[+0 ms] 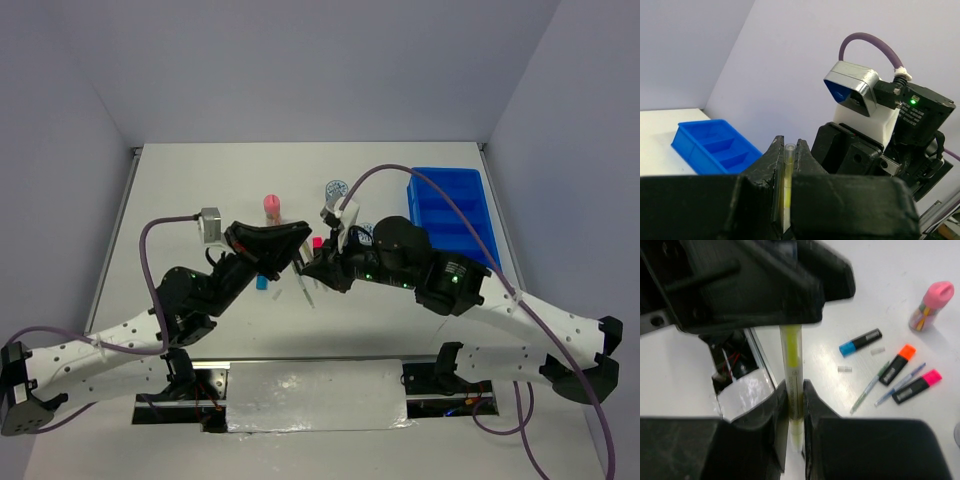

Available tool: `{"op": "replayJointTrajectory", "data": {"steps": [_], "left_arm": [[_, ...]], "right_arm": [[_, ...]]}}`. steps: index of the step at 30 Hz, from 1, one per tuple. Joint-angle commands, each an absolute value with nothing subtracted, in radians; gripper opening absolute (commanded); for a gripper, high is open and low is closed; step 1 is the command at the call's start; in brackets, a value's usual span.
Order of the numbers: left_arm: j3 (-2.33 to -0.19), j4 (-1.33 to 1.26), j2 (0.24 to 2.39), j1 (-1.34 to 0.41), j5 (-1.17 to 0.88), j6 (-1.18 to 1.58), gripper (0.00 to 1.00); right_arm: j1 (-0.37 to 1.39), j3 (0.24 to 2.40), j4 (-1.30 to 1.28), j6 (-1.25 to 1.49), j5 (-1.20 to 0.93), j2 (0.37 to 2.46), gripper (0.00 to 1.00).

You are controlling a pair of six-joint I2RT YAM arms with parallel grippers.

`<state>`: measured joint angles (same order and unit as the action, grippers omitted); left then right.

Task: Sort the stationery into containers
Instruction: Close the pen cap on the pen.

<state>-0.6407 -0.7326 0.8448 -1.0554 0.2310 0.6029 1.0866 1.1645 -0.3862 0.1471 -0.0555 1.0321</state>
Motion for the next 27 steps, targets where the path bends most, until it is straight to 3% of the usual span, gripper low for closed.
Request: {"op": "replayJointTrajectory", "data": {"steps": [1,6,11,18,23,27], "left_arm": [[-0.554,-0.479,0.922,-1.155,-0.025,0.679,0.0],[-0.519,-0.55,0.965,-1.181,-0.044,0.699,0.0],[-0.52,-0.493,0.934,-1.19,-0.009,0.687,0.0],[-0.816,-0.065,0.897,-1.184,0.256,0.491,0.0],[-0.986,-0.049,0.969,-1.173,0.043,0.328,0.01],[-1.022,-0.067,1.005,-1.172,0.008,0.31,0.1]], "right_arm": [[1.023,1.385,0.02,0.155,0.018,1.051,0.0],[1.011,1.508,0.009,0.207,0.023,1.121,0.0],[1.006,1.499,0.052,0.21,-0.006,1.137,0.0],[1.006,1.147,0.1,0.247,-0.17,1.078,0.0],[1.006,1.02,0.147,0.293,-0.271,1.075,0.0],[1.003,0.985,0.172,0.305,-0.281,1.068,0.0]]}}
